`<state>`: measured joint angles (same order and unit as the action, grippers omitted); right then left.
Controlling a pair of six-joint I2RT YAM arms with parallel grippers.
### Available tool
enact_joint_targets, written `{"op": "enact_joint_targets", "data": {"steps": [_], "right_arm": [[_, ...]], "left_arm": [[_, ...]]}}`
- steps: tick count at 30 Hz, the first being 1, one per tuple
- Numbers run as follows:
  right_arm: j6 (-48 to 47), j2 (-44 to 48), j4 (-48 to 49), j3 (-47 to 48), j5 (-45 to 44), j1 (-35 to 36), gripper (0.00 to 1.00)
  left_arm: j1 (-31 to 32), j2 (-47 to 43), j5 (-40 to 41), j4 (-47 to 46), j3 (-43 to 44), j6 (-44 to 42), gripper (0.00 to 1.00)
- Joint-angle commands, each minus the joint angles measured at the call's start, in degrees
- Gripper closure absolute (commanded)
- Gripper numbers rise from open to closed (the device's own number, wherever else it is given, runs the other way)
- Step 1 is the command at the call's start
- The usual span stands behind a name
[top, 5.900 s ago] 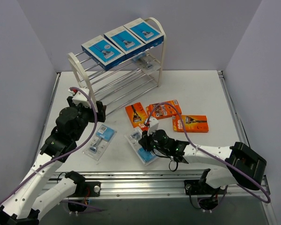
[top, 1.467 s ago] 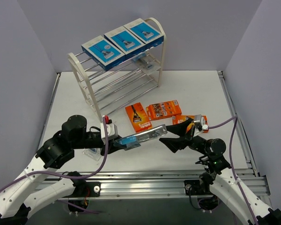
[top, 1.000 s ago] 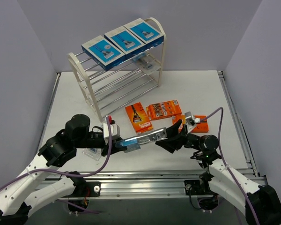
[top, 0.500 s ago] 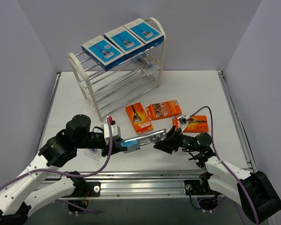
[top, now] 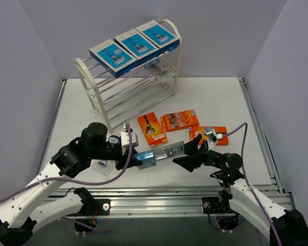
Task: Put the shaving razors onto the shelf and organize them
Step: Pass the shaving razor from the left arm to the right
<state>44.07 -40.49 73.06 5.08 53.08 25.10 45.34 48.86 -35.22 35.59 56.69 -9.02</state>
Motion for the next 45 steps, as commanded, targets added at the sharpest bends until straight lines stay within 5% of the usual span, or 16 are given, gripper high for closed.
{"op": "enact_joint_targets", "data": {"steps": [1,16,27,40,45], "right_arm": [[-1.5,-0.9,23.2,0.3,-0.1,-0.3,0.41],[3.6,-6.0,32.4,-0.1,1.7,-0.3,0.65],[6.9,-7.8,38.4,-0.2,2.0,-0.2,0.72],[8.9,-9.2,41.3,-0.3,1.8,-0.3,0.98],[8.8,-9.0,37.6,0.3,1.1,-0.5,1.00]], "left_arm": [[-0.3,0.9,1.3,0.1,2.9,4.1,0.98],[-5.9,2.6,4.5,3.1,6.3,7.2,0.98],[-10.0,9.9,5.7,1.6,7.2,8.3,0.98],[-12.1,17.1,9.8,-1.8,10.1,11.4,0.98],[-12.6,19.8,13.0,-0.7,12.0,12.0,0.72]]}}
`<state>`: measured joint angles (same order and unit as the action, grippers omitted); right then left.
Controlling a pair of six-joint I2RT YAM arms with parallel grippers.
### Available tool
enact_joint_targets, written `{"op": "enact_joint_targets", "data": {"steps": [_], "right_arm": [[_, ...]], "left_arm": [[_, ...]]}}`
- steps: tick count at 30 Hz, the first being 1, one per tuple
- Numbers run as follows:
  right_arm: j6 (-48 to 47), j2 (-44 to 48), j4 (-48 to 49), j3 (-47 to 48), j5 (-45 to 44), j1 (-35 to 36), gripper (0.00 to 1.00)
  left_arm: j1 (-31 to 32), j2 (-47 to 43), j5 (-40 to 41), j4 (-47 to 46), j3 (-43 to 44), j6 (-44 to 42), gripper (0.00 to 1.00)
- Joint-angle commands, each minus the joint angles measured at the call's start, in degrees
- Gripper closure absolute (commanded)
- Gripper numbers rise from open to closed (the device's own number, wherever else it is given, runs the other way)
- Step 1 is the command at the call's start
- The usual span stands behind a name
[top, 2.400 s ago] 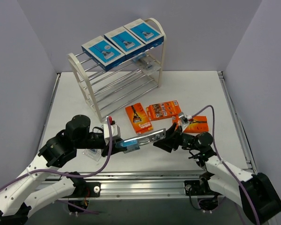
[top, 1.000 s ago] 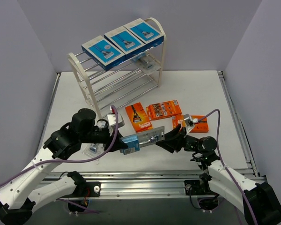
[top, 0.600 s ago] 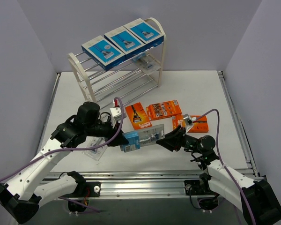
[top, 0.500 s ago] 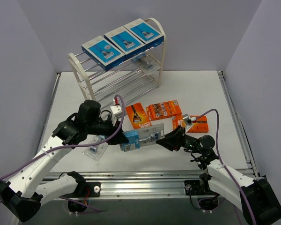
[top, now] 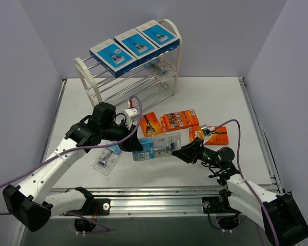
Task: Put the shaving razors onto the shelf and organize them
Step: Pass the shaving razor from the left arm to the right
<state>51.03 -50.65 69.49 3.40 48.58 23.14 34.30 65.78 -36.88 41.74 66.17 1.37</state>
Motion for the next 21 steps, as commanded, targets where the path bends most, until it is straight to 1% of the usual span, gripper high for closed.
{"op": "enact_joint_targets", "data": {"steps": [1,2,5,6,9,11,12,17,21], "right_arm": [[1.6,1.6,39.7,2.2,5.7,1.5,1.00],[1.3,1.7,37.7,2.5,5.7,1.5,1.00],[0.7,2.9,37.3,2.1,4.9,1.5,1.00],[0.7,3.3,36.9,2.1,4.9,1.5,1.00],[-0.1,4.5,34.2,2.5,4.6,1.5,1.00],[-0.8,4.9,32.3,2.6,4.2,1.4,1.00],[-1.1,5.0,31.8,2.7,4.2,1.4,1.00],[-2.2,5.9,27.9,3.1,3.6,1.3,1.00],[-2.7,6.0,26.0,3.3,3.5,1.2,1.00]], "left_arm": [[-1.6,3.6,14.9,-6.8,2.7,1.9,0.69],[-1.8,4.0,15.3,-6.8,2.9,2.0,0.64],[-2.0,5.1,15.9,-7.0,3.5,2.3,0.53],[-2.2,5.4,16.6,-7.0,4.0,2.3,0.47],[-2.6,6.8,18.3,-6.9,4.7,2.3,0.40],[-2.8,7.3,19.6,-6.7,5.0,2.7,0.38],[-2.8,8.0,21.6,-6.4,5.3,2.9,0.37],[-3.2,9.5,25.2,-5.4,7.0,4.7,0.35],[-3.4,9.5,25.5,-6.8,7.3,6.5,0.34]]}}
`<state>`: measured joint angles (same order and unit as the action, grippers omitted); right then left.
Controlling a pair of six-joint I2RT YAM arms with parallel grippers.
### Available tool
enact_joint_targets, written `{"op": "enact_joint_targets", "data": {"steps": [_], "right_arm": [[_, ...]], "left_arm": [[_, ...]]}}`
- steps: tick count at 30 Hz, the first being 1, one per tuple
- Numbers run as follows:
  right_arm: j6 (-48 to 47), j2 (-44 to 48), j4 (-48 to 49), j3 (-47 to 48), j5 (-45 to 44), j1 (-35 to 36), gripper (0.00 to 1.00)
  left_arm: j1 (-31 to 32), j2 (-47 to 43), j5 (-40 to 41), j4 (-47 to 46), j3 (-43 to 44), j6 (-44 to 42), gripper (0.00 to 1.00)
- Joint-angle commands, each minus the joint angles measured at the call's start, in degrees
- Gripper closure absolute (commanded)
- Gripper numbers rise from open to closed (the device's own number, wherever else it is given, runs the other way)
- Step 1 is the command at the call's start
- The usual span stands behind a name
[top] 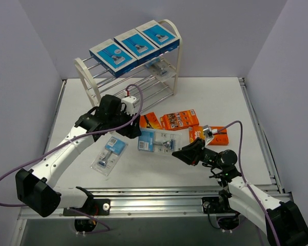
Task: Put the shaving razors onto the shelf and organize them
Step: Pass the shaving razor from the left arm to the right, then place the shaving razor onto shelf
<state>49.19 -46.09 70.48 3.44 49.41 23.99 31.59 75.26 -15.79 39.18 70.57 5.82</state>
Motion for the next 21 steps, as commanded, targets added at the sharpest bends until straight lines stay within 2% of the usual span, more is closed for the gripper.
{"op": "enact_joint_targets", "data": {"steps": [1,8,14,17,21], "right_arm": [[-0.9,1.3,24.5,3.3,2.6,0.4,1.00],[-3.6,2.5,16.9,4.6,1.4,0.4,1.00],[-8.1,4.9,6.0,6.0,-2.8,0.4,1.00],[-8.8,5.6,3.5,6.4,-5.4,0.4,1.00],[-10.0,5.2,-2.1,8.0,-9.2,0.4,1.00]], "left_arm": [[-0.7,0.0,4.4,-4.3,2.9,2.3,0.34],[-0.7,-4.2,5.0,-4.3,2.2,2.9,0.34],[-0.7,-15.8,6.6,-8.5,-3.1,4.0,0.33],[-0.7,-23.9,8.1,-12.1,-6.5,4.1,0.30],[-0.8,-27.9,11.7,-13.0,-9.7,2.5,0.23]]}}
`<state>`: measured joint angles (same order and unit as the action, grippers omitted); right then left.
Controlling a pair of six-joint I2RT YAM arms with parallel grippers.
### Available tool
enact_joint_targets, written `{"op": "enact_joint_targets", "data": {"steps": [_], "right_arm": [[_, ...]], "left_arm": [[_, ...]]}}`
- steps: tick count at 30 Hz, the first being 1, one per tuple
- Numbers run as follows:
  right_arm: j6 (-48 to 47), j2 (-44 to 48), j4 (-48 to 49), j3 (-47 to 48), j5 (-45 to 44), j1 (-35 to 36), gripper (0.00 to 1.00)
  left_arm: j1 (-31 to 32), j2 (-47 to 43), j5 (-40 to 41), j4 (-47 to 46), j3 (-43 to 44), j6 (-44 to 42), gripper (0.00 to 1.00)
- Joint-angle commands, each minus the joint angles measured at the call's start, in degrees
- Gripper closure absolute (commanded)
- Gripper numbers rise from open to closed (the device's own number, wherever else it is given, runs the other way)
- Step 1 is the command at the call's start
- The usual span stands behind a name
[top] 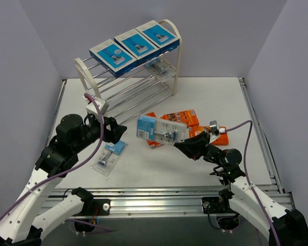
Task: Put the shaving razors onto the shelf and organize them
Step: Place the shaving razor onto shelf
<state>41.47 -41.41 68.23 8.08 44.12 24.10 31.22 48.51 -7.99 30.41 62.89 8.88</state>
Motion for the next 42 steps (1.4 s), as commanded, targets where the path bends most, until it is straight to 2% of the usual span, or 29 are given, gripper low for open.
{"op": "enact_joint_targets", "data": {"steps": [1,8,15,20,27,42], "right_arm": [[-2.3,0.2,-0.4,3.7,-4.8,0.3,1.00],[-1.9,-2.4,-3.3,5.1,-13.4,0.4,1.00],[-1.6,-3.2,-7.4,7.2,-27.4,3.1,1.00],[-4.0,-8.3,-9.2,10.5,-40.2,8.9,1.00],[-2.9,-17.5,-7.6,16.4,-48.9,11.4,1.00],[-1.1,-35.1,-2.4,32.2,-56.6,15.3,1.00]], "left_arm": [[-0.5,-1.5,5.7,-4.0,-2.9,-0.9,0.23],[-0.5,-6.6,15.0,-5.7,-8.6,-2.8,0.20],[-0.5,-11.2,23.1,-5.3,-10.9,-1.6,0.15],[-0.5,-13.0,23.2,-5.2,-11.6,-0.9,0.14],[-0.4,-11.1,20.5,-4.3,-11.3,0.3,0.14],[0.3,-13.3,19.6,-4.1,-11.6,1.0,0.09]]}}
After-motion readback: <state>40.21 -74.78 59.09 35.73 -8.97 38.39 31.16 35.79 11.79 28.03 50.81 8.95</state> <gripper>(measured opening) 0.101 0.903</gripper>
